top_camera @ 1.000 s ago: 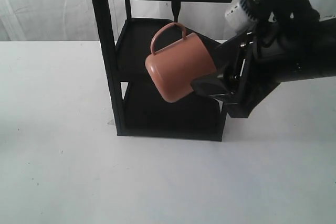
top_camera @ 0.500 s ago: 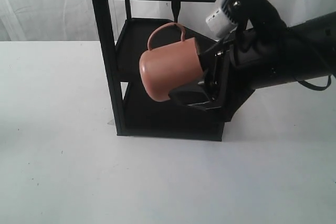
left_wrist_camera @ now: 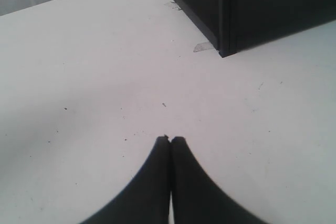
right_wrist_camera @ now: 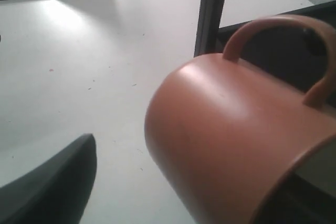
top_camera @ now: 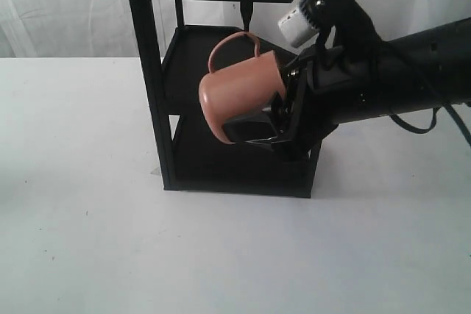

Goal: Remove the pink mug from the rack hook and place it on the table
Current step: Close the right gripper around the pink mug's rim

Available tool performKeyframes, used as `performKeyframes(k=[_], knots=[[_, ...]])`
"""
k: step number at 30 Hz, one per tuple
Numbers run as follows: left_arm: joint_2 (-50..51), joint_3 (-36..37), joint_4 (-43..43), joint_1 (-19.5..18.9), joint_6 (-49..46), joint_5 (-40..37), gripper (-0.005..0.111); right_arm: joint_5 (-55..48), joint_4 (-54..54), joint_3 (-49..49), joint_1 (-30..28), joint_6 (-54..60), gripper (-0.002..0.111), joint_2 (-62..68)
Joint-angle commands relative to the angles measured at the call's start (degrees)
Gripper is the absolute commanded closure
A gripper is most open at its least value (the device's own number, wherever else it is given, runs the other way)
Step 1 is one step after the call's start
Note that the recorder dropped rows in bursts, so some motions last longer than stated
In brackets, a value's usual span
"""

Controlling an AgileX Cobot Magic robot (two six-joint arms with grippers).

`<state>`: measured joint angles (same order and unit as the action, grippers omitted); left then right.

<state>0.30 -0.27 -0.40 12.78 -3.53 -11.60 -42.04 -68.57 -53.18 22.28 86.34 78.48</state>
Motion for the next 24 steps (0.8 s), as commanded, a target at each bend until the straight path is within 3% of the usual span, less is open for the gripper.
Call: performKeyframes(k=[1,20,24], knots=[[-0.30,0.27,-0.15,-0.14,0.36,-0.07,0.107,0.08,-3.37,-0.36,0.01,2.49,0.040,1.30],[-0.30,0.27,-0.15,-0.14,0.36,-0.07,0.107,-0.40,-7.84,-0.36,0.01,5.35,0.040,4.04],[-0.30,0.27,-0.15,-0.14,0.36,-0.07,0.107,-0.40,-7.84,-0.36,0.01,5.35,0.050,4.03]])
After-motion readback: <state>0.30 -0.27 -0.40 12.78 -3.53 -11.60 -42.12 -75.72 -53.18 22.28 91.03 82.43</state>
